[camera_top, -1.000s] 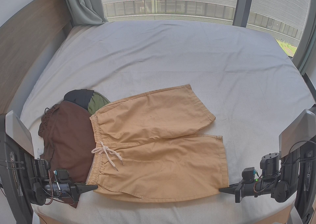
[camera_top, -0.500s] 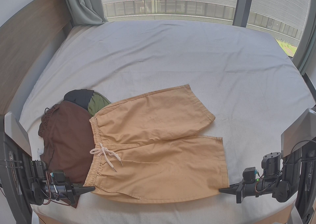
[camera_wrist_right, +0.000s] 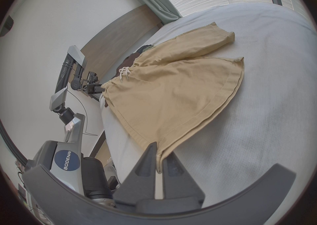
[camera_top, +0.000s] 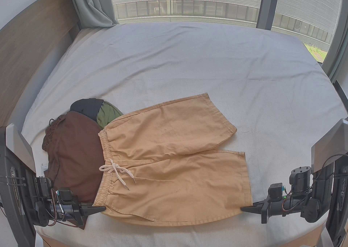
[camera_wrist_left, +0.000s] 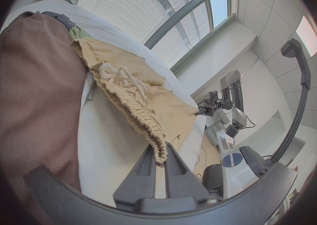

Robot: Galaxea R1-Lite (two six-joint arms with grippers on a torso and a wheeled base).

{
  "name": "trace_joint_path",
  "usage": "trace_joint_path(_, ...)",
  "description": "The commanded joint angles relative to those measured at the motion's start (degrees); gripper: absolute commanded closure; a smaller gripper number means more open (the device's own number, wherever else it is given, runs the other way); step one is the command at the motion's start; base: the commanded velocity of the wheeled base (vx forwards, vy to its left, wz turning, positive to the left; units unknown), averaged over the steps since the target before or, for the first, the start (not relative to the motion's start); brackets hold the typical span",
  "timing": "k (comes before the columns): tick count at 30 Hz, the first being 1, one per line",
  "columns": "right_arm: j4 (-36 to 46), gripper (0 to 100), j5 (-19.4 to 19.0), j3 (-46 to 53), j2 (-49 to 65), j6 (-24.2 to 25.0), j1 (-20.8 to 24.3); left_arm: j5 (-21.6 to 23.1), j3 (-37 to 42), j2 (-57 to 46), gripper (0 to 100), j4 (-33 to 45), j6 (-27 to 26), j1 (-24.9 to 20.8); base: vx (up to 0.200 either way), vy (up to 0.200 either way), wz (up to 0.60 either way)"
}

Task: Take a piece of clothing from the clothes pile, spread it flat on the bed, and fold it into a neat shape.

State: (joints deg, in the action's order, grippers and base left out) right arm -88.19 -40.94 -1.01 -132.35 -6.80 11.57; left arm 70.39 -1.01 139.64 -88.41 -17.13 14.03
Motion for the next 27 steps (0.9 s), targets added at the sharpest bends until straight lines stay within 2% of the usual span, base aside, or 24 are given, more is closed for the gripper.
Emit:
trace_joint_path(1, -0.06, 100, -0.72, -0.04, 3.42, 1.18, -0.06, 0.54, -0.31, -2.89, 100, -0.10, 2.36, -1.55, 0.000, 0.000, 0.00)
trace_joint_path(10, -0.06, 100, -0.81, -3.12, 12.21, 10.23, 0.65, 0.45, -3.12, -10.88, 100, -0.19, 13.61, -4.45, 0.000, 0.000, 0.00)
trace_joint_path(14, -0.06, 100, -0.81, -4.09, 13.53, 11.99, 0.56, -0.08, -4.88, -13.08, 100, -0.19, 17.66, -5.15, 0.000, 0.000, 0.00)
trace_joint_path(16, -0.06, 100, -0.72, -4.53, 15.02, 13.22, 0.56, -0.25, -7.07, -15.63, 100, -0.19, 22.40, -5.15, 0.000, 0.000, 0.00)
trace_joint_path(19, -0.06, 100, -0.72, -4.44, 16.69, 14.19, 0.56, -0.52, -8.22, -17.39, 100, -0.19, 25.65, -5.15, 0.000, 0.000, 0.00)
trace_joint_path(22, 0.03, 100, -0.72, -4.35, 18.71, 15.24, 0.65, -1.66, -8.66, -18.44, 100, -0.19, 28.11, -5.15, 0.000, 0.000, 0.00)
trace_joint_path(27, 0.03, 100, -0.72, -4.17, 20.29, 15.86, 0.74, -2.89, -9.45, -18.09, 100, -0.19, 28.47, -5.15, 0.000, 0.000, 0.00)
